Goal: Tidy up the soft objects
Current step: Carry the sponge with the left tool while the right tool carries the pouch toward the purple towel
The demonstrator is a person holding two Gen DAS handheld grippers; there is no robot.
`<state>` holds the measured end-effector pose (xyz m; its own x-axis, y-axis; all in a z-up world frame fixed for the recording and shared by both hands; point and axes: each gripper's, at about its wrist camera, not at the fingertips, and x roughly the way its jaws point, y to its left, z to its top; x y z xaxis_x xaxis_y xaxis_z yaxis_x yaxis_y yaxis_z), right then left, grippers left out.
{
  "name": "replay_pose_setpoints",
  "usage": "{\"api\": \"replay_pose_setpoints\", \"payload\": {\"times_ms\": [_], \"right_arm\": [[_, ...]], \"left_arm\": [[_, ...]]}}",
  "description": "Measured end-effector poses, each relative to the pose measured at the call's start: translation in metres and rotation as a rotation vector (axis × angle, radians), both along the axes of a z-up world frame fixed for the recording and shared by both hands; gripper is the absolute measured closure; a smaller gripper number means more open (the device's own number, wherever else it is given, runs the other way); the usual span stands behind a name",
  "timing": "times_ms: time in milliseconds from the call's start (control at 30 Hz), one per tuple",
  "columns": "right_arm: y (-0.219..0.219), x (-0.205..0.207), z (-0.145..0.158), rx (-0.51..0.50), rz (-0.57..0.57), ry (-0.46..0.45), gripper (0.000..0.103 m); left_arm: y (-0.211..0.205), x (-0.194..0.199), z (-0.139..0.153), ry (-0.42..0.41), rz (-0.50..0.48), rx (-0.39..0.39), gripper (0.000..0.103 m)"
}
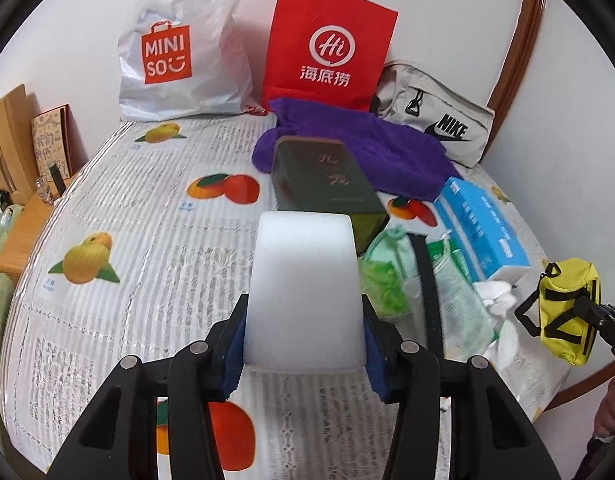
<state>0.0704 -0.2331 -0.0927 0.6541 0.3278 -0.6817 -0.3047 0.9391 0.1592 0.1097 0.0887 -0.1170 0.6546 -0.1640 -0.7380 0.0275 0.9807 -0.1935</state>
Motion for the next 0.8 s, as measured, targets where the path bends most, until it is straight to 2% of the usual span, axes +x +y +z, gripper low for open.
{"api": "replay_pose_setpoints", "payload": {"times_ms": [367,800], "right_arm": [[-0.009,0.031,0.026,0.026,0.001,-0.026,0.094],[-0.012,0.129,0.043,0.01,-0.012,-0.043,0.094]], "left_arm": [[-0.002,0.027,0.028,0.001,-0.018,-0.038,0.056],[-0.015,0.104,0.042,0.025,-0.039,-0.014,0.055]]}}
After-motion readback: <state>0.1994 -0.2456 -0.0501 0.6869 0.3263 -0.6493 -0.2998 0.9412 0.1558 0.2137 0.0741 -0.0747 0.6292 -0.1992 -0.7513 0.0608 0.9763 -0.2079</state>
